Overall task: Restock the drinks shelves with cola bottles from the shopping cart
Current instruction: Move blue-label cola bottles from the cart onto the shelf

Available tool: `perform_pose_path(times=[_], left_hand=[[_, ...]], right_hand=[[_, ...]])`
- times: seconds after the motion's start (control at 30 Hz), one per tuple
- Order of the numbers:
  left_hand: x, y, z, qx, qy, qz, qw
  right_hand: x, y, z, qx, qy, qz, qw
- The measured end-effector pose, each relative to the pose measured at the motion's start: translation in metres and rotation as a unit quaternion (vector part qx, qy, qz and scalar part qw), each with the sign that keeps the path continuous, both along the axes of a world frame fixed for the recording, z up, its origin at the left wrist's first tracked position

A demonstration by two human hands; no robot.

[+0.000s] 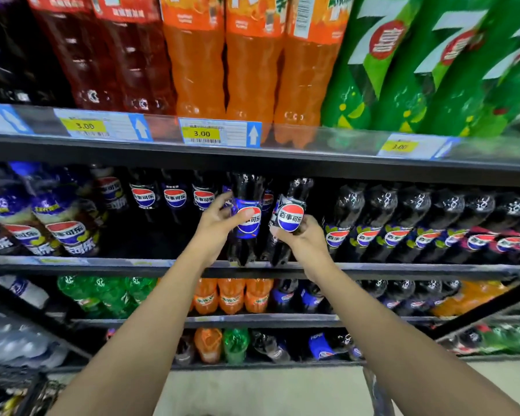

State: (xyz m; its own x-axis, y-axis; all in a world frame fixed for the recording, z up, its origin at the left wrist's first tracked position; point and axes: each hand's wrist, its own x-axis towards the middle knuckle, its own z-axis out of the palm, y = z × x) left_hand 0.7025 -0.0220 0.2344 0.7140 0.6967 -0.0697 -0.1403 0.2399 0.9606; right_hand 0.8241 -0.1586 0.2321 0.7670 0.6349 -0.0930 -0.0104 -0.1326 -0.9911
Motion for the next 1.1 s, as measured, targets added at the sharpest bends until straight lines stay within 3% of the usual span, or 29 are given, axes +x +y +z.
perform_pose_path(times=[0.3, 0.67, 0.83, 1.1], left_hand=[[0.016, 0.006, -0.01, -0.035, -0.011, 0.014, 0.999], [0.007, 0.014, -0.044, -0.049, -0.01, -0.045, 0.998], [-0.001, 0.015, -0.039, 0.009, 0.011, -0.092, 0.996], [-0.017, 0.014, -0.032, 0.098, 0.05, -0.086, 0.99]], right_hand=[[0.013, 0.01, -0.016, -0.022, -0.035, 0.041, 0.998], [0.012, 0.011, -0.026, -0.076, -0.091, 0.068, 0.991], [0.008, 0.009, -0.023, -0.084, -0.09, 0.058, 0.991], [-0.001, 0.008, -0.021, -0.084, -0.08, 0.039, 0.992]])
